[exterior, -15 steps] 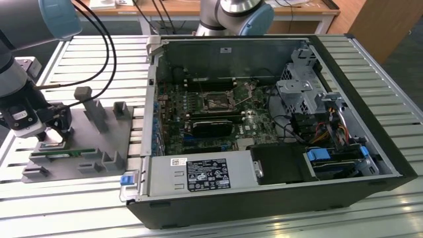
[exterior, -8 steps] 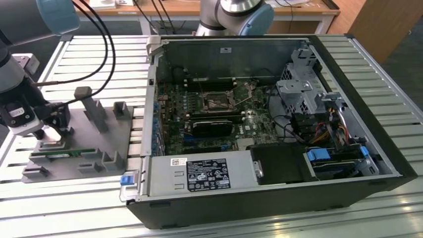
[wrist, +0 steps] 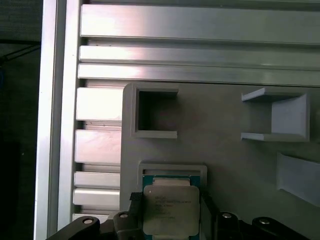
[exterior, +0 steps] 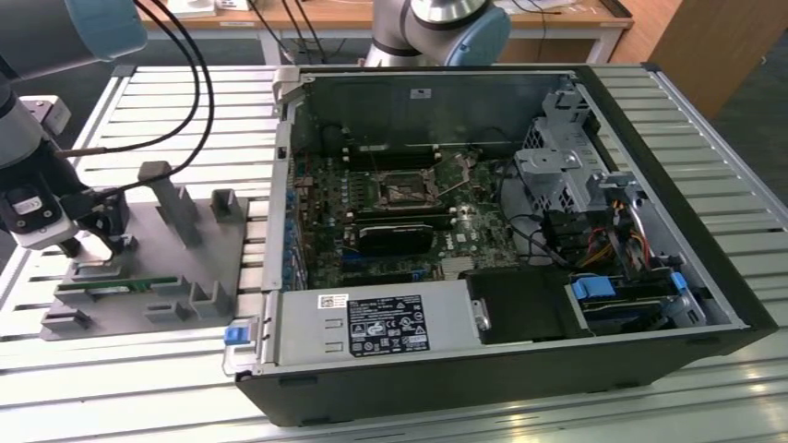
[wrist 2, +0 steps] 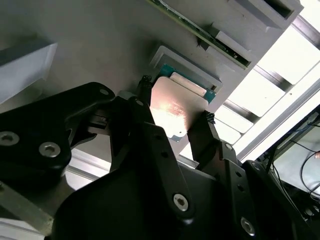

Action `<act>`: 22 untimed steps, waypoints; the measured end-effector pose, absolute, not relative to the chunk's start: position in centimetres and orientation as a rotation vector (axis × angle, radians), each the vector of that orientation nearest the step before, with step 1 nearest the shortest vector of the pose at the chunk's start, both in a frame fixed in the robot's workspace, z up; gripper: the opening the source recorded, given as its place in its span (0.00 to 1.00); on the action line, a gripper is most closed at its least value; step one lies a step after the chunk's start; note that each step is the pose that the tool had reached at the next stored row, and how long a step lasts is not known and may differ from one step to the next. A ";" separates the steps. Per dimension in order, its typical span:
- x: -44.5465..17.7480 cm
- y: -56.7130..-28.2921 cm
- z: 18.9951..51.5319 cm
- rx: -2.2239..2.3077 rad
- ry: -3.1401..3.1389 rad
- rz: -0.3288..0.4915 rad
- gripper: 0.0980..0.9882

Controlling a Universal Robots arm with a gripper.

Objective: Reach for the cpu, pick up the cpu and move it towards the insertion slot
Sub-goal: 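Pick up the cpu and move it towards the insertion slot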

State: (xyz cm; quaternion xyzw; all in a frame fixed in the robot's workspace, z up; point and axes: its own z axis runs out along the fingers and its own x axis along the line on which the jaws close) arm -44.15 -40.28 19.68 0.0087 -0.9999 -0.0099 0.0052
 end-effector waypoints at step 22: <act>-44.2 -40.3 20.8 0.027 -3.131 -0.031 0.50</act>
